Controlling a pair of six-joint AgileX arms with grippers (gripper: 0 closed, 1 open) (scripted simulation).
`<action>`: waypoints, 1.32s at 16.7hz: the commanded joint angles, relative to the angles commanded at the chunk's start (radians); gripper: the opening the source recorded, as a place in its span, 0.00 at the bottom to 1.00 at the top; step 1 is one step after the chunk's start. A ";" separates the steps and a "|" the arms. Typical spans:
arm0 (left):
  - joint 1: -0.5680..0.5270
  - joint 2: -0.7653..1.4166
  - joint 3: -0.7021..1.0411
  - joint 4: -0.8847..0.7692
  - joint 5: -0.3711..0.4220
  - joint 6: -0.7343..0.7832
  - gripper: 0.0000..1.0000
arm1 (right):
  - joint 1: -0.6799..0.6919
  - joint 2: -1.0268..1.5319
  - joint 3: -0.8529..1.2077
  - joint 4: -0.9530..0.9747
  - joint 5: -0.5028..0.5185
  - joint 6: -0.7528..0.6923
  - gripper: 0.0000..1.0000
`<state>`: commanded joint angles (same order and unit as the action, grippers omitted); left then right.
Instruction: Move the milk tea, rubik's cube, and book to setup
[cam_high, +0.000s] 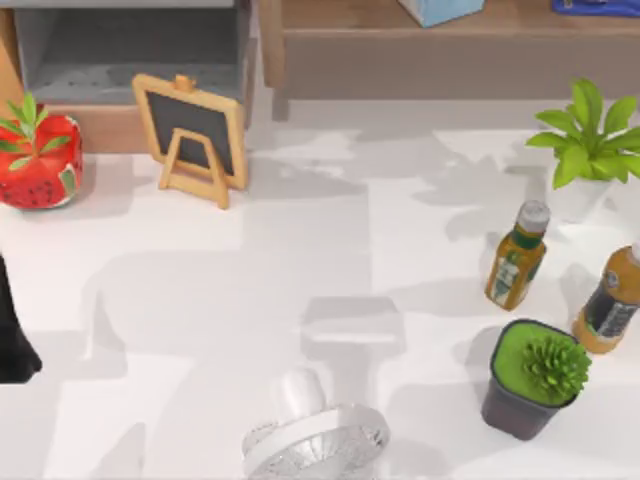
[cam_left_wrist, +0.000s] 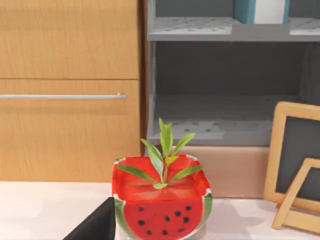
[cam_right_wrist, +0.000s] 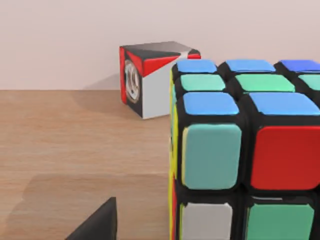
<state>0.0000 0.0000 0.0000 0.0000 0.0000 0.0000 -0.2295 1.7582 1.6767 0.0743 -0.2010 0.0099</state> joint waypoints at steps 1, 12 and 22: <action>0.000 0.000 0.000 0.000 0.000 0.000 1.00 | 0.005 -0.027 -0.029 -0.003 0.002 -0.003 1.00; 0.000 0.000 0.000 0.000 0.000 0.000 1.00 | 0.100 -0.792 -0.747 -0.031 0.091 0.002 1.00; 0.000 0.000 0.000 0.000 0.000 0.000 1.00 | 0.210 -1.640 -1.556 -0.059 0.184 0.002 1.00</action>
<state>0.0000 0.0000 0.0000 0.0000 0.0000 0.0000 -0.0194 0.1178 0.1211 0.0149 -0.0165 0.0118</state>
